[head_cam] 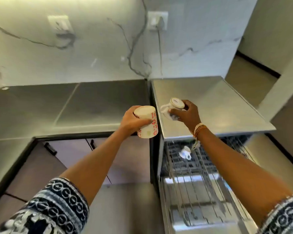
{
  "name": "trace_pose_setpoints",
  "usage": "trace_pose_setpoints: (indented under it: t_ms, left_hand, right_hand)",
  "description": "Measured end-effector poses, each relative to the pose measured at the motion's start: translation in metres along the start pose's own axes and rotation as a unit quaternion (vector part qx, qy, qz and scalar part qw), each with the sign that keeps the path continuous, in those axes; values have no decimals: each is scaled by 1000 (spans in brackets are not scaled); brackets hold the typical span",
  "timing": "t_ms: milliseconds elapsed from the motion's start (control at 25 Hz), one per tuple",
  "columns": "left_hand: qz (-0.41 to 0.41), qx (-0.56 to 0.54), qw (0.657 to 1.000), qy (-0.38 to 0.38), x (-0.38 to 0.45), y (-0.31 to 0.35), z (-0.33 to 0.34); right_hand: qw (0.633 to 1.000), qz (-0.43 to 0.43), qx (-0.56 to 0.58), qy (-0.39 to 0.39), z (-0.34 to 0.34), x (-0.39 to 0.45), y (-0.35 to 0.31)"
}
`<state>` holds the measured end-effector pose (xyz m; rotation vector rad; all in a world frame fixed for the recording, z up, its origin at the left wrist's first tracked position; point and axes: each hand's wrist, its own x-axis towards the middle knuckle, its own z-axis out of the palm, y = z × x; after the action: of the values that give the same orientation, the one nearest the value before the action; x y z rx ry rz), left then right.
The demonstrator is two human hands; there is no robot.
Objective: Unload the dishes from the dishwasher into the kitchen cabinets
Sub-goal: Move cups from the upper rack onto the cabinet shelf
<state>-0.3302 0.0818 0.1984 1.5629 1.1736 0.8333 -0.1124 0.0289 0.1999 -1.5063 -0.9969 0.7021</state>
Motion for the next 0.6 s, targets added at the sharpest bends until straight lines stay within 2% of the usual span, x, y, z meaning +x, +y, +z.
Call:
trace_pose_setpoints:
  t_ms: [360,600]
  left_hand:
    - [124,-40,979,158,40,152,-192]
    - [191,-93,955,205,95,220,-301]
  right_hand:
    - [982,-143,77,-97,117,70,-224]
    - [965,-207,130,-99,201,126,-324]
